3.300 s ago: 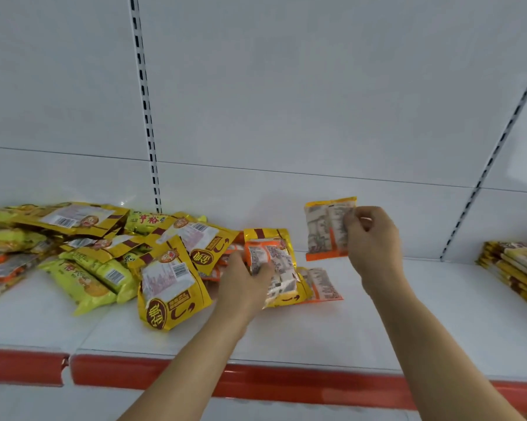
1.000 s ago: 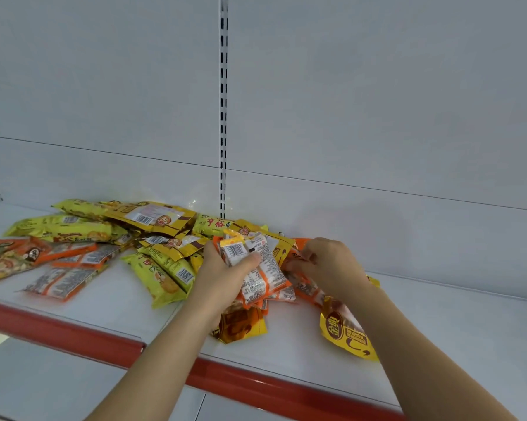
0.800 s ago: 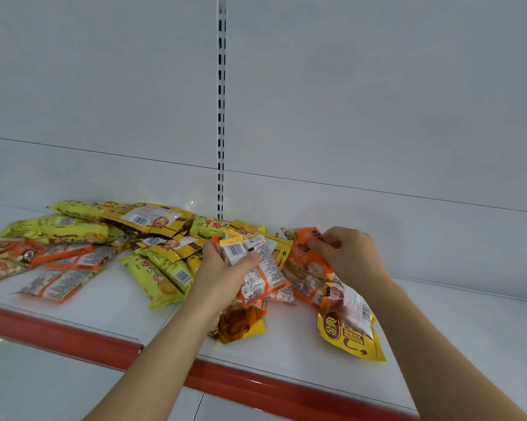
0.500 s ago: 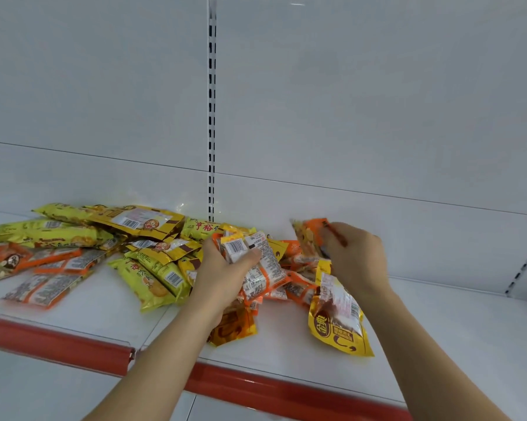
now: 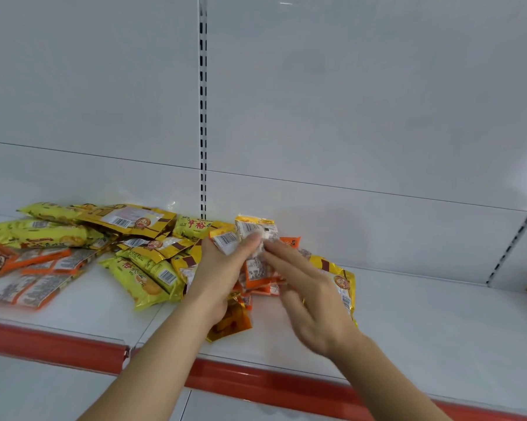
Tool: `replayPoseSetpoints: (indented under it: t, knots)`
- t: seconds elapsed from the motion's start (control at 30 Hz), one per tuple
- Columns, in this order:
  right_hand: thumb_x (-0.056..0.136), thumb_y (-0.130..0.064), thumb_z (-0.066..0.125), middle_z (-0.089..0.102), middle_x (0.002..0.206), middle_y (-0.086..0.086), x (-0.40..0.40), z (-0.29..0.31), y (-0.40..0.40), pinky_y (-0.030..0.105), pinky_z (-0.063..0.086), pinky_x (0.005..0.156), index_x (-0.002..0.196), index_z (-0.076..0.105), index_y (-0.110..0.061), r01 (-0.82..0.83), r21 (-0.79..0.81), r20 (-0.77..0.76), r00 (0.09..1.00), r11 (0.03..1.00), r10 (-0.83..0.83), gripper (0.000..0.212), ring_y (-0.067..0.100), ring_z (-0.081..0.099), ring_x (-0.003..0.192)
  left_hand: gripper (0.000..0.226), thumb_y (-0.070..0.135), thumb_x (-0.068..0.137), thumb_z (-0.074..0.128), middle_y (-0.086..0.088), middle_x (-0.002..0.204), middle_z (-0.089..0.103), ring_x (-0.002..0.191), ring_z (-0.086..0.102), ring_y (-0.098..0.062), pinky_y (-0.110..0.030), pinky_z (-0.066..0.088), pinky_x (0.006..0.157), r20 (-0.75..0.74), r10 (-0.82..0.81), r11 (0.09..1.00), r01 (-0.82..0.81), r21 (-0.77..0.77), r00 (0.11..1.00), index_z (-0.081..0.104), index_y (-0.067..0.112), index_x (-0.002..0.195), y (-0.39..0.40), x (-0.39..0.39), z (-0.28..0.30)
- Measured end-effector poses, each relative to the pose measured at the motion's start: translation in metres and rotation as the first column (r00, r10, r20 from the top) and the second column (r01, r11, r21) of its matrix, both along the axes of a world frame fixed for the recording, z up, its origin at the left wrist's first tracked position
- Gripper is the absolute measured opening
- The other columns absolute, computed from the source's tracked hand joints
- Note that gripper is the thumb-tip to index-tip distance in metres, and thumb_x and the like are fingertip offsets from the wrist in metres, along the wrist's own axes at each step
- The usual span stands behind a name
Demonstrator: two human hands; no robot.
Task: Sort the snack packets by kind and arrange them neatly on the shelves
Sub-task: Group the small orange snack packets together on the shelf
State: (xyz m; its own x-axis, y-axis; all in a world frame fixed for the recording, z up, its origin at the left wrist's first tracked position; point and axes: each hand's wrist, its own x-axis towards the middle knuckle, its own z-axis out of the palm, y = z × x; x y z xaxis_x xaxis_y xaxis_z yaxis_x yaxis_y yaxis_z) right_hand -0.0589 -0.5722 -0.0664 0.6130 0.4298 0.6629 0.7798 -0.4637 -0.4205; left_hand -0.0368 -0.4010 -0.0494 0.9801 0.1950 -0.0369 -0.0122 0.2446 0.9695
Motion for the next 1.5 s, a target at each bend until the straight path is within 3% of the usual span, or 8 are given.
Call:
replayPoseSetpoints:
  t: [0.1,0.33,0.6,0.7,0.83,1.03,1.3,1.5]
  knots:
    - [0.089,-0.014,0.047,0.043,0.153,-0.014,0.015,0.006,-0.011,0.032,0.04,0.113,0.146,0.051,-0.023,0.23,0.156,-0.158,0.966,0.961,-0.205,0.058,0.011,0.046,0.138,0.058,0.034,0.082,0.087,-0.009,0.108,0.078,0.087,0.08,-0.028,-0.043,0.064,0.07,-0.003,0.06,0.998,-0.06,-0.036,0.998,0.051,0.019,0.124,0.009,0.001,-0.003]
    - [0.09,-0.037,0.044,0.056,0.14,-0.008,0.054,-0.009,-0.013,0.036,0.035,0.113,0.136,0.058,-0.026,0.353,-0.566,-0.077,0.877,0.745,-0.475,0.05,0.024,0.038,0.14,0.049,0.029,0.089,0.08,-0.007,0.103,0.08,0.081,0.08,-0.027,-0.044,0.065,0.065,0.013,0.067,0.998,-0.067,-0.001,0.998,0.052,0.018,0.127,0.026,-0.004,-0.008]
    - [0.097,-0.023,0.055,0.073,0.082,0.0,0.03,0.03,-0.031,0.027,0.046,0.063,0.102,0.074,-0.023,0.625,-0.078,-0.094,0.771,0.777,-0.63,0.02,0.026,0.065,0.079,0.051,0.032,0.087,0.082,-0.006,0.105,0.077,0.08,0.08,-0.022,-0.039,0.063,0.066,0.048,0.044,0.999,-0.045,0.018,0.998,0.048,0.02,0.124,0.024,0.001,-0.007]
    - [0.096,-0.014,0.056,0.075,0.106,0.0,0.004,0.034,-0.035,0.02,0.051,0.076,0.114,0.072,-0.014,0.622,0.158,0.155,0.751,0.767,-0.642,0.024,0.023,0.07,0.094,0.058,0.038,0.084,0.084,-0.003,0.11,0.075,0.087,0.079,-0.021,-0.043,0.064,0.076,0.089,0.027,0.997,-0.033,0.064,0.996,0.047,0.021,0.124,0.001,0.005,-0.006]
    - [0.094,-0.012,0.054,0.059,0.139,0.01,-0.02,0.008,-0.034,0.035,0.052,0.094,0.132,0.064,-0.009,0.487,-0.008,0.381,0.809,0.873,-0.448,0.04,0.028,0.061,0.119,0.067,0.05,0.088,0.077,0.0,0.113,0.072,0.099,0.074,-0.023,-0.051,0.062,0.087,0.133,-0.004,0.991,-0.013,0.131,0.991,0.04,0.021,0.135,-0.046,0.005,-0.001]
    - [0.103,-0.033,0.049,0.032,0.152,-0.014,-0.048,0.017,-0.091,0.005,0.041,0.087,0.124,0.064,-0.038,0.369,0.171,-0.152,0.926,0.913,-0.346,0.026,-0.011,0.05,0.119,0.045,0.046,0.099,0.064,-0.002,0.121,0.07,0.103,0.073,-0.022,-0.05,0.063,0.085,0.106,-0.102,0.992,0.093,0.087,0.989,0.042,0.023,0.131,-0.119,0.004,0.0]
    - [0.098,-0.043,0.056,0.067,0.103,-0.016,-0.053,0.013,-0.23,0.022,0.055,0.068,0.131,0.045,-0.042,0.589,0.309,-0.484,0.773,0.746,-0.409,0.034,0.003,0.07,0.082,0.044,0.055,0.1,0.056,-0.01,0.105,0.074,0.069,0.077,-0.029,-0.037,0.058,0.053,0.066,-0.334,0.941,0.327,0.091,0.94,0.043,0.023,0.127,-0.269,-0.009,0.006]
    - [0.097,-0.036,0.062,0.06,0.107,-0.016,-0.039,0.01,-0.36,0.037,0.063,0.071,0.132,0.048,-0.04,0.624,0.403,-0.61,0.728,0.67,-0.311,0.038,0.008,0.073,0.081,0.032,0.031,0.098,0.065,-0.013,0.107,0.077,0.089,0.078,-0.038,-0.063,0.062,0.078,0.0,-0.47,0.881,0.469,0.055,0.883,0.051,0.02,0.124,-0.383,0.006,-0.012]
